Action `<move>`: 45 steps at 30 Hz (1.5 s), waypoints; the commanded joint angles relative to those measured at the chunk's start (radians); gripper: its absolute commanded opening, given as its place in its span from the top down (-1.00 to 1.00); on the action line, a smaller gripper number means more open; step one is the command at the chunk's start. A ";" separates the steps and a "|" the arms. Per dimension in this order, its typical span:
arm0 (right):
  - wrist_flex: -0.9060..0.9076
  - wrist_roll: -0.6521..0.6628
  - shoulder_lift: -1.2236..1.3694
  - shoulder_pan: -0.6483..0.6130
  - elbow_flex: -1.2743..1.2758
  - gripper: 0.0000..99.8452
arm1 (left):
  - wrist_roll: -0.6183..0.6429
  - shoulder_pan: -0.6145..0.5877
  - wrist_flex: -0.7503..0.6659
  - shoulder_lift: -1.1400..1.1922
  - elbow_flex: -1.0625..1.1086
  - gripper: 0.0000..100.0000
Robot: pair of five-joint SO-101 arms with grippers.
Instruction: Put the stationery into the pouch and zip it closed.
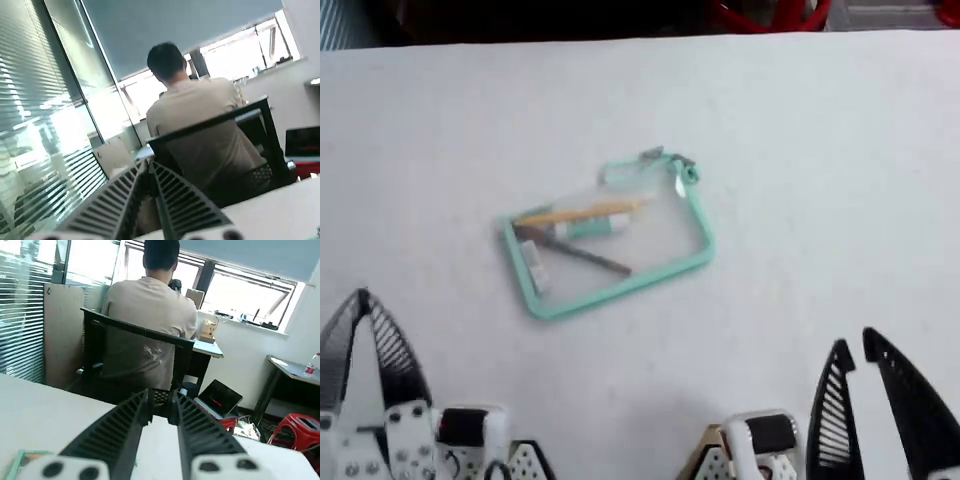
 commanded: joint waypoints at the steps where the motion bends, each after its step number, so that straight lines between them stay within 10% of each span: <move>1: 0.016 -0.048 -0.044 0.064 -0.021 0.88 | 0.011 -0.016 0.021 -0.005 0.012 0.95; 10: -0.019 -0.046 -0.426 0.074 0.210 0.88 | 0.140 -0.021 0.002 -0.005 0.235 0.95; 19: -0.104 0.147 -0.440 0.070 0.669 0.88 | 0.170 -0.099 -0.318 -0.005 0.612 0.95; 30: -0.723 0.071 -0.440 0.074 1.327 0.87 | 0.172 -0.165 -0.855 -0.004 1.186 0.94; 39: -1.305 0.066 -0.440 0.065 1.912 0.87 | 0.173 -0.022 -0.760 -0.001 1.181 0.95; 45: -1.221 0.069 -0.432 0.076 1.967 0.88 | 0.175 0.008 -0.568 -0.001 1.181 0.95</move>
